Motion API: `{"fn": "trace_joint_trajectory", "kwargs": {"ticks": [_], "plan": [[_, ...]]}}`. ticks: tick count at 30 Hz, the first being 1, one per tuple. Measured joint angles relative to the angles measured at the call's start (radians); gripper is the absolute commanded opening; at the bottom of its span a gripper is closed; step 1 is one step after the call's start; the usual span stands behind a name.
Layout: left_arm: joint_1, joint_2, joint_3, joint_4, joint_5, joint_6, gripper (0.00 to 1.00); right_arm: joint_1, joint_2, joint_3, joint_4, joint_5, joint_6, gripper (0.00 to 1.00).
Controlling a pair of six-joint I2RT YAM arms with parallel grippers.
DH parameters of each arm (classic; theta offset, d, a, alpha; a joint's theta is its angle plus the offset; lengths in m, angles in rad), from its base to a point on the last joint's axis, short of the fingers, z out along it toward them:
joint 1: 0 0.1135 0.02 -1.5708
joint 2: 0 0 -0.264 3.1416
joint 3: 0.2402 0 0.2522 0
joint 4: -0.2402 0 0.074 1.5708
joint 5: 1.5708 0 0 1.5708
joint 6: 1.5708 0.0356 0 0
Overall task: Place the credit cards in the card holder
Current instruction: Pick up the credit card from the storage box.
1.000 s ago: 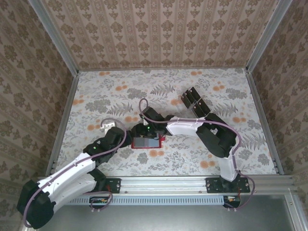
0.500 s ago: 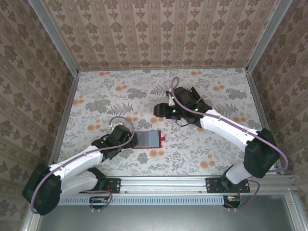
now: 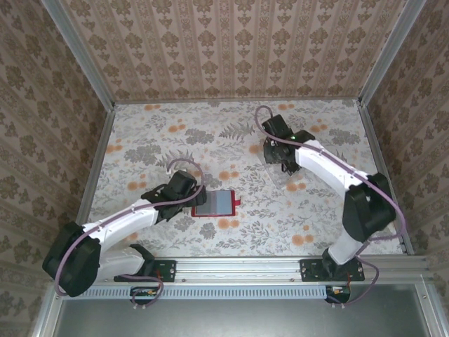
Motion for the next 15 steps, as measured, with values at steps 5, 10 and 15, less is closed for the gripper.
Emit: {"fn": "trace_joint_trajectory", "kwargs": {"ticks": [5,10,15], "plan": [[0.009,0.000,0.001,-0.014,0.000,0.000,1.00,-0.012,0.126,0.105,-0.015,0.055,-0.053,0.33],[0.012,0.000,0.001,-0.023,0.000,0.000,1.00,-0.028,0.189,0.169,-0.020,0.078,-0.082,0.33],[0.018,0.000,0.001,-0.023,0.000,0.000,1.00,-0.039,0.233,0.213,-0.020,0.090,-0.094,0.33]]}}
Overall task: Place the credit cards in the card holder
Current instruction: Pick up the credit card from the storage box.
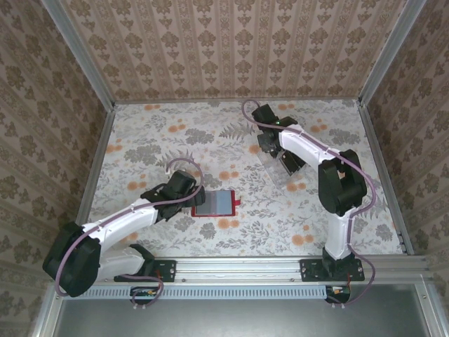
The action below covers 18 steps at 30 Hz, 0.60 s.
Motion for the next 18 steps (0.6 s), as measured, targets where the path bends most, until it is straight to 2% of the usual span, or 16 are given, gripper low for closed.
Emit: {"fn": "trace_joint_trajectory", "kwargs": {"ticks": [10,18], "plan": [[0.001,0.000,0.000,0.000,0.000,0.000,1.00,-0.007,0.074,0.051,-0.010,-0.003,-0.016,0.33],[0.001,0.000,0.000,0.000,0.000,0.000,1.00,-0.008,0.080,0.062,-0.011,-0.024,-0.022,0.25]]}}
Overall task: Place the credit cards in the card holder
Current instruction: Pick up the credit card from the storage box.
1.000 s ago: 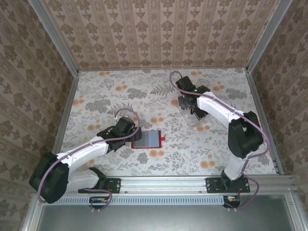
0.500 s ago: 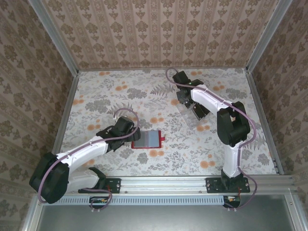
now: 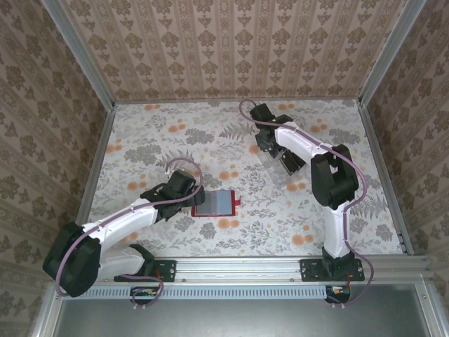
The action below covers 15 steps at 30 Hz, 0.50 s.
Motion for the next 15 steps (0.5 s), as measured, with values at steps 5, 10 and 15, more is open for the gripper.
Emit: {"fn": "trace_joint_trajectory", "kwargs": {"ticks": [5,10,15], "plan": [[0.000,0.005,0.000,0.001,0.000,0.000,1.00,-0.001,0.000,0.000,0.000,-0.013,0.000,0.25],[0.000,0.009,0.000,0.001,0.000,0.000,1.00,-0.001,0.000,0.000,0.000,-0.026,0.000,0.24],[0.001,0.009,0.000,0.001,0.000,0.000,1.00,-0.002,0.000,0.000,0.000,-0.035,0.000,0.20]]}}
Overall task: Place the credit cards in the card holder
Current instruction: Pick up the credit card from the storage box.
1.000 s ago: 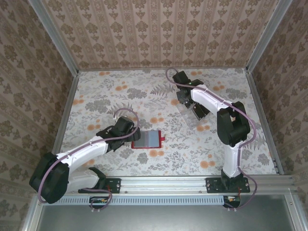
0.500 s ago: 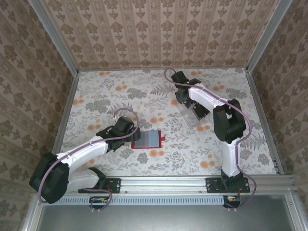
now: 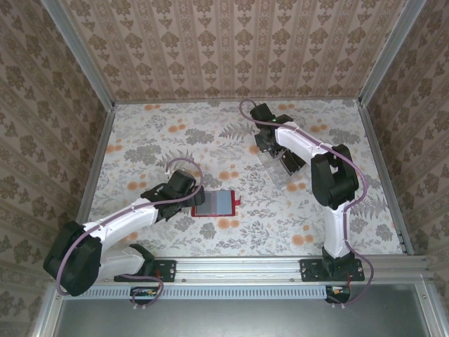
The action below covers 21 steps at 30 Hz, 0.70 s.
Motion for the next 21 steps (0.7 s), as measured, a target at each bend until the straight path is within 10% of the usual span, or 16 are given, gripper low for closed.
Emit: {"fn": "trace_joint_trajectory", "kwargs": {"ticks": [21], "plan": [[0.000,0.000,0.000,0.000,0.000,0.000,1.00,-0.023,0.000,0.007,0.000,-0.049,-0.019,0.04]]}}
